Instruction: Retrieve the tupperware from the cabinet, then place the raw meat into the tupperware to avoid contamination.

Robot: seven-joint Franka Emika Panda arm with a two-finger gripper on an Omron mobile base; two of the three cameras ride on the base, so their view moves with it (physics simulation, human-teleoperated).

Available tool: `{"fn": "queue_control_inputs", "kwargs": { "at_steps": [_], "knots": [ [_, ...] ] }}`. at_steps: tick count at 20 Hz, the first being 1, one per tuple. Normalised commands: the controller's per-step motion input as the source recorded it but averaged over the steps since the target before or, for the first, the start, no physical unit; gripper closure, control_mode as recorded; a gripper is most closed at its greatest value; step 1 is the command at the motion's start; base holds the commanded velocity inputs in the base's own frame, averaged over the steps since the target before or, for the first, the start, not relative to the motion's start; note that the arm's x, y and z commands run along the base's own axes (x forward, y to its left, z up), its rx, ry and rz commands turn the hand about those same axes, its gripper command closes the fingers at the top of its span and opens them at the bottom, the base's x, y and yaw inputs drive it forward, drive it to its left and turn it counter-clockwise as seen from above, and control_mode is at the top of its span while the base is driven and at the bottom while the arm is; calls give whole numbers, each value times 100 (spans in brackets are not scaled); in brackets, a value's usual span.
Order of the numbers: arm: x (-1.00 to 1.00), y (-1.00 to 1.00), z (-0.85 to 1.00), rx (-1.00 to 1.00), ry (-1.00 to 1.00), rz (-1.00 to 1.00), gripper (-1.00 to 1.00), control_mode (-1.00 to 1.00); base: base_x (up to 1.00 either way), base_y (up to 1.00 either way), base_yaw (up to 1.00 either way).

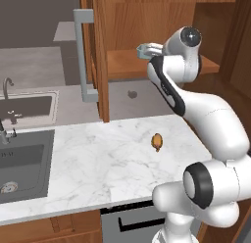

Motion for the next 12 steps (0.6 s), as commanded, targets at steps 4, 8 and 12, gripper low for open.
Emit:
{"fn": "queue_control_inputs", "kwargs": {
  "at_steps": [4, 8, 12],
  "knots": [
    [14, 0, 15, -2, 0, 3, -100, -100, 0, 0, 0],
    [21, 0, 12, -1, 0, 3, -100, -100, 0, 0, 0],
    [29, 0, 5, 0, 0, 3, -100, -100, 0, 0, 0]
  ]
}}
